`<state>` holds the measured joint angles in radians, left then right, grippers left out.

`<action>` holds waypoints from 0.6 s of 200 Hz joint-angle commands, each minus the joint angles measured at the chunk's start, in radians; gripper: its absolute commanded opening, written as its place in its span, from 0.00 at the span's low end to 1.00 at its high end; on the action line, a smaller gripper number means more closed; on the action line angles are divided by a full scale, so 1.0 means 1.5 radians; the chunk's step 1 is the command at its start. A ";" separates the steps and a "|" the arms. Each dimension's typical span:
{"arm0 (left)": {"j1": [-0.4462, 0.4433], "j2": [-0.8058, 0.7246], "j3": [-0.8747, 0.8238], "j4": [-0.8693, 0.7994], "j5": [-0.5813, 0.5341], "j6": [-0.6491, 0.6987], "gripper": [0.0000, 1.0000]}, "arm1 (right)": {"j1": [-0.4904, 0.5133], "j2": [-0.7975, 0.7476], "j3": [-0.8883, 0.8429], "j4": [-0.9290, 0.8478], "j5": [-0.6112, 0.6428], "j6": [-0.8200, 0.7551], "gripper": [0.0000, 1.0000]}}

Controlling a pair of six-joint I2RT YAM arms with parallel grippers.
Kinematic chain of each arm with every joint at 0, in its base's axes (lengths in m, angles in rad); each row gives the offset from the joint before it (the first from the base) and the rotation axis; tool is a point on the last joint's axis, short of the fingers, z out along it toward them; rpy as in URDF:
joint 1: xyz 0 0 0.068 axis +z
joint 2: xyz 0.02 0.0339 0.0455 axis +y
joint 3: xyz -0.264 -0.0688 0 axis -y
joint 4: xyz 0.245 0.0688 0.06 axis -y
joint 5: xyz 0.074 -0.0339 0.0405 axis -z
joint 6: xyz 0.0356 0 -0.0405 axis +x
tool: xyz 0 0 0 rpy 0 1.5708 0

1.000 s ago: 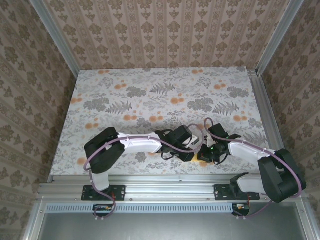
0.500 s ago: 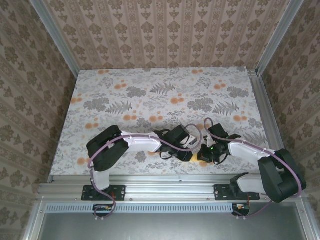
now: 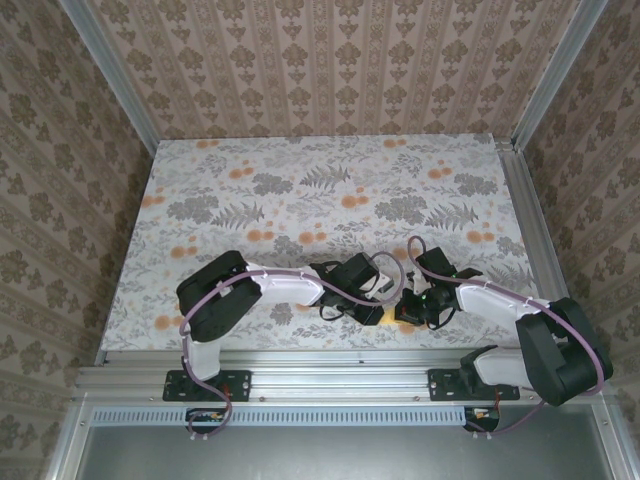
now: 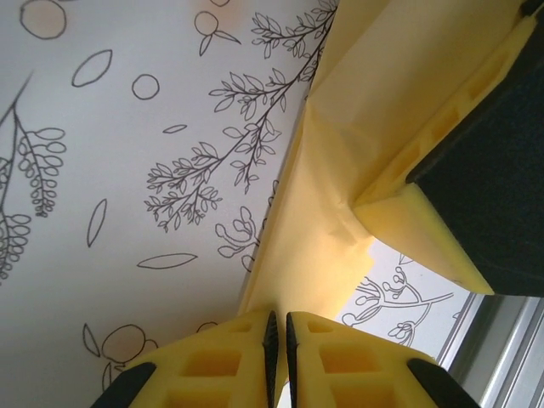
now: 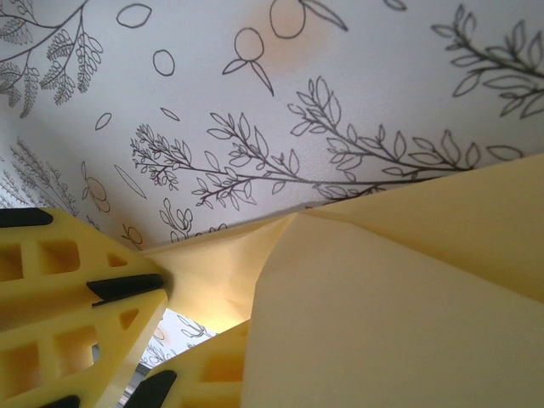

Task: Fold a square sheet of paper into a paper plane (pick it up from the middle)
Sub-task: Fold the wing for the fifth time at the center of the table.

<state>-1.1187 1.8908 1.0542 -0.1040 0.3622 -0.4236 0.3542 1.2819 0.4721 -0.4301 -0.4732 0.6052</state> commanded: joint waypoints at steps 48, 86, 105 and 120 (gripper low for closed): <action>-0.009 0.033 -0.018 -0.060 -0.041 0.046 0.15 | 0.005 -0.034 0.011 -0.068 0.031 0.003 0.04; -0.013 0.037 -0.027 -0.061 -0.058 0.053 0.15 | -0.004 -0.089 0.034 -0.133 0.022 -0.001 0.19; -0.014 0.037 -0.030 -0.056 -0.059 0.053 0.15 | -0.013 -0.122 0.045 -0.169 0.010 -0.006 0.23; -0.015 0.038 -0.032 -0.050 -0.060 0.050 0.15 | -0.016 -0.153 0.057 -0.206 0.000 -0.006 0.23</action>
<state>-1.1339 1.8919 1.0531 -0.0998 0.3317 -0.3721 0.3405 1.1187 0.5114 -0.6006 -0.4576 0.6048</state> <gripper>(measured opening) 0.149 0.231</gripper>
